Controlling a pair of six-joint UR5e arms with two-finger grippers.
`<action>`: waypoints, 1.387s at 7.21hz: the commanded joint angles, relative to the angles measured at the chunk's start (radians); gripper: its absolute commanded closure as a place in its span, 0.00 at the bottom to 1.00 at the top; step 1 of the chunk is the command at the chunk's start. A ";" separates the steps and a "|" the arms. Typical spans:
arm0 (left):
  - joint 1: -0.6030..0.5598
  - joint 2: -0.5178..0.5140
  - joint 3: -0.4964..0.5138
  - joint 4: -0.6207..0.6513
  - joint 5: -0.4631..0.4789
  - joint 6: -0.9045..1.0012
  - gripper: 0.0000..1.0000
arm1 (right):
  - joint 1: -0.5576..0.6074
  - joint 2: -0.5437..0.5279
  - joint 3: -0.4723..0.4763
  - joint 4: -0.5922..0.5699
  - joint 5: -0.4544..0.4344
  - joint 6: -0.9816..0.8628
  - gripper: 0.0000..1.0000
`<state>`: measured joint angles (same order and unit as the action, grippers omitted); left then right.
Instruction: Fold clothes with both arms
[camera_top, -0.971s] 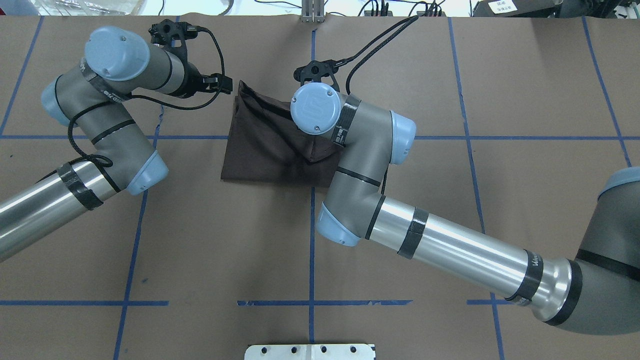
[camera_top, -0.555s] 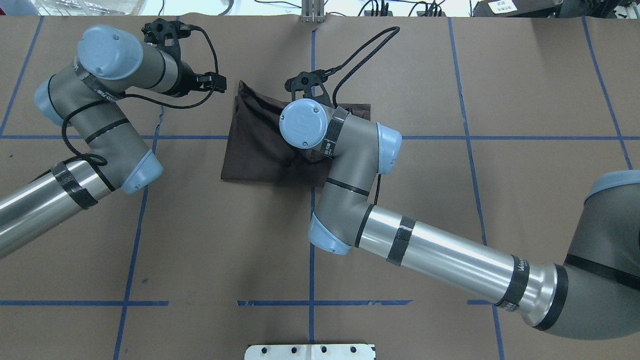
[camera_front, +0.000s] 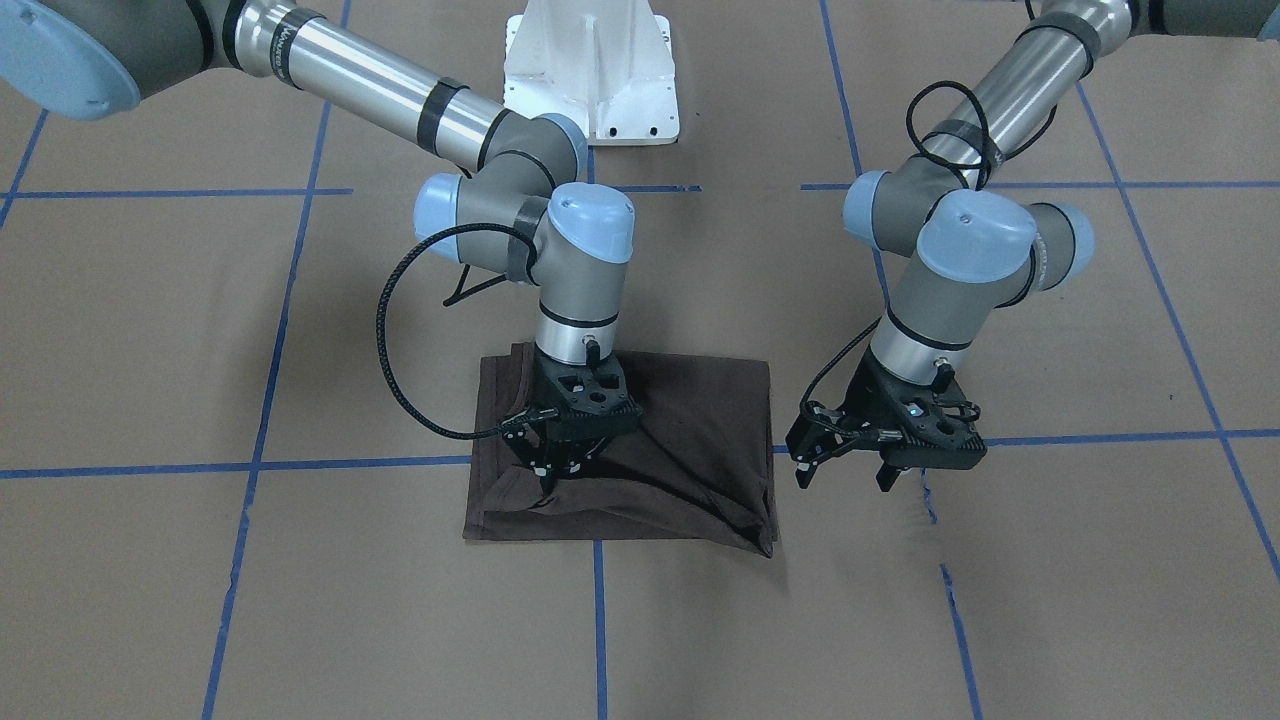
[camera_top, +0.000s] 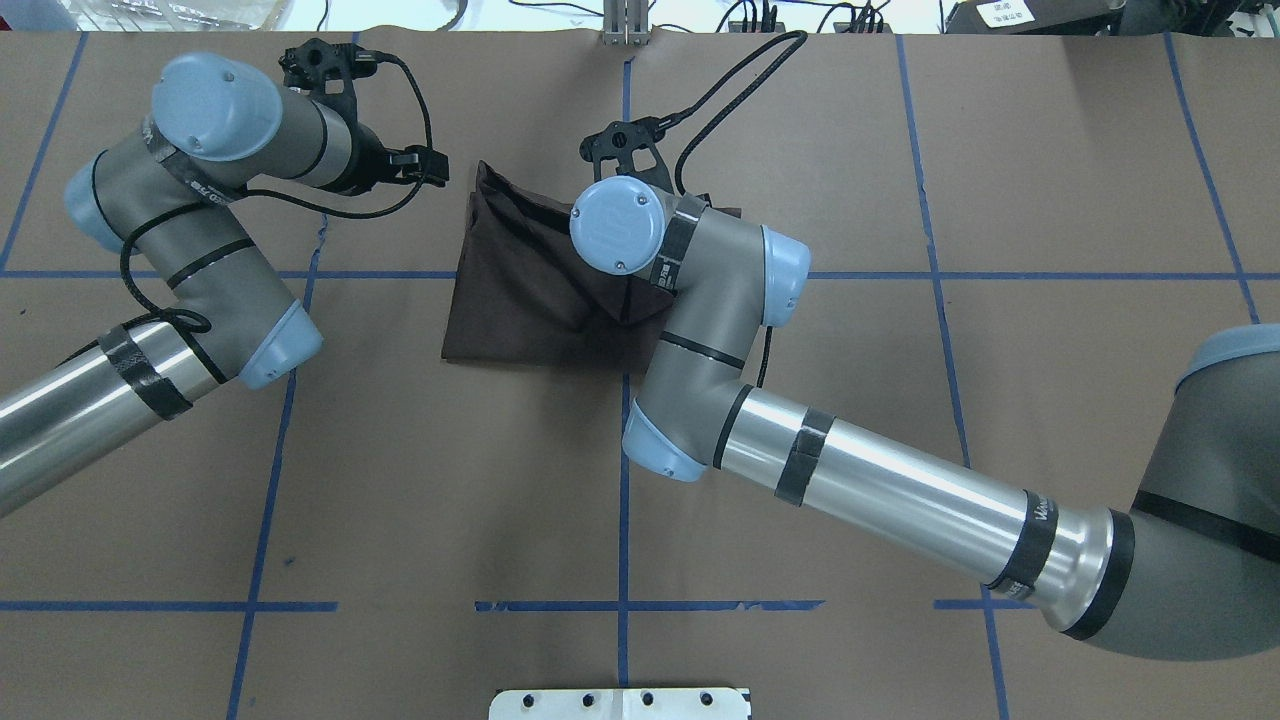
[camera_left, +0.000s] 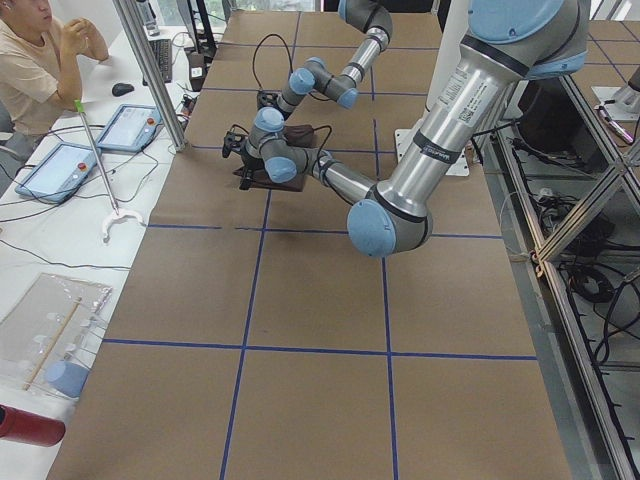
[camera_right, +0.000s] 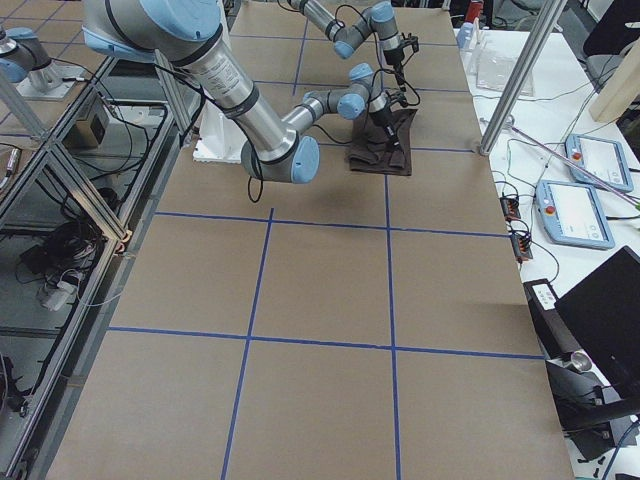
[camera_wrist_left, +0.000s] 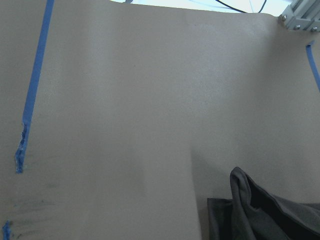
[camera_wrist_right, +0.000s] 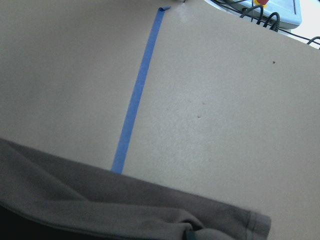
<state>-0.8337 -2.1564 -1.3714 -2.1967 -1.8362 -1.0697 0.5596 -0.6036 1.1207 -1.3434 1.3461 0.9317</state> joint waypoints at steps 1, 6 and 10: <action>0.001 0.001 0.000 0.000 0.000 -0.006 0.00 | 0.049 0.042 -0.094 0.012 -0.001 -0.001 1.00; 0.004 0.003 -0.012 -0.002 -0.001 -0.019 0.00 | 0.123 0.131 -0.236 0.121 0.087 -0.017 0.00; 0.005 0.009 -0.015 -0.002 -0.002 -0.019 0.00 | -0.053 0.067 0.011 -0.112 0.022 -0.007 0.00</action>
<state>-0.8289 -2.1520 -1.3845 -2.1982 -1.8373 -1.0891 0.5808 -0.5214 1.0997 -1.4123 1.4407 0.9218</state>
